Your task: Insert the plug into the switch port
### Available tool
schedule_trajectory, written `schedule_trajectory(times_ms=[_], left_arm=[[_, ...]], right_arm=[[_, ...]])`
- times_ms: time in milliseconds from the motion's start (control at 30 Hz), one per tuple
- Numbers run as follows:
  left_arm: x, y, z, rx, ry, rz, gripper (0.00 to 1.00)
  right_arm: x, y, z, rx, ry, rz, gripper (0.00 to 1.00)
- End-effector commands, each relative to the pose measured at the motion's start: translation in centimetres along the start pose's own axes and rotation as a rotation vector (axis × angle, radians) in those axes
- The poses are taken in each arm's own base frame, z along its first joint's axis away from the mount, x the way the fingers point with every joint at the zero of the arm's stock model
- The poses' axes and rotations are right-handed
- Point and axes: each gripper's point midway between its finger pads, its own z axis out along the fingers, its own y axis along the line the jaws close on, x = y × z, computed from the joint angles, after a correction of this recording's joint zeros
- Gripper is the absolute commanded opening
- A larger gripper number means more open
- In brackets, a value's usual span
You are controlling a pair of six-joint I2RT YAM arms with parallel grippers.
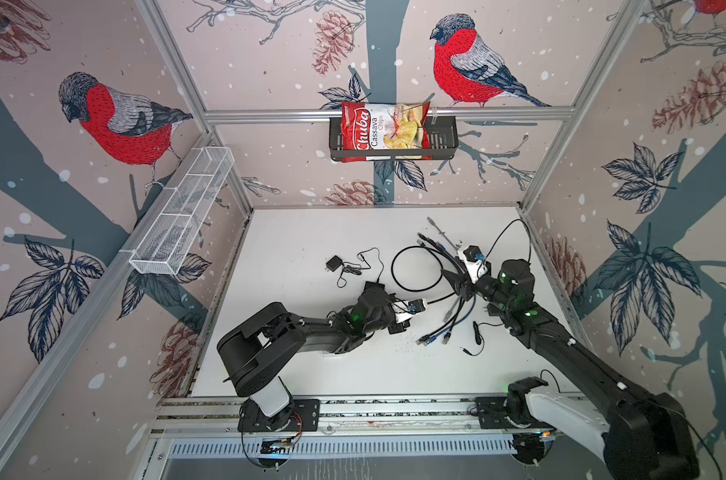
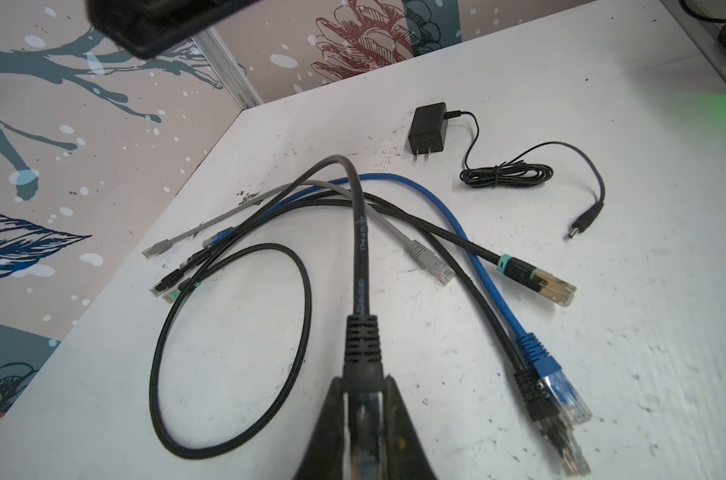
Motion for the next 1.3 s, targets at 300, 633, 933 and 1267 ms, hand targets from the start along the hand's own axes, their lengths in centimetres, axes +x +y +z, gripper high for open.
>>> schedule_trajectory(times_ms=[300,633,933,1267], left_arm=[[1.8,-0.5,-1.4,0.107,0.035,0.017,0.0],[1.5,-0.5,-1.9,0.15,0.015,-0.011,0.0],[0.7,-0.5,-2.2,0.155,-0.017,-0.012,0.0],[-0.3,-1.1,-2.5,0.197,-0.061,0.018,0.0]], right_arm=[[4.8,8.4,0.2,-0.298,0.019,-0.414,0.59],[4.9,11.4,0.8,-0.382,-0.042,-0.541,0.51],[5.1,12.8,1.7,-0.454,-0.071,-0.539,0.38],[4.8,13.6,2.1,-0.496,-0.103,-0.536,0.25]])
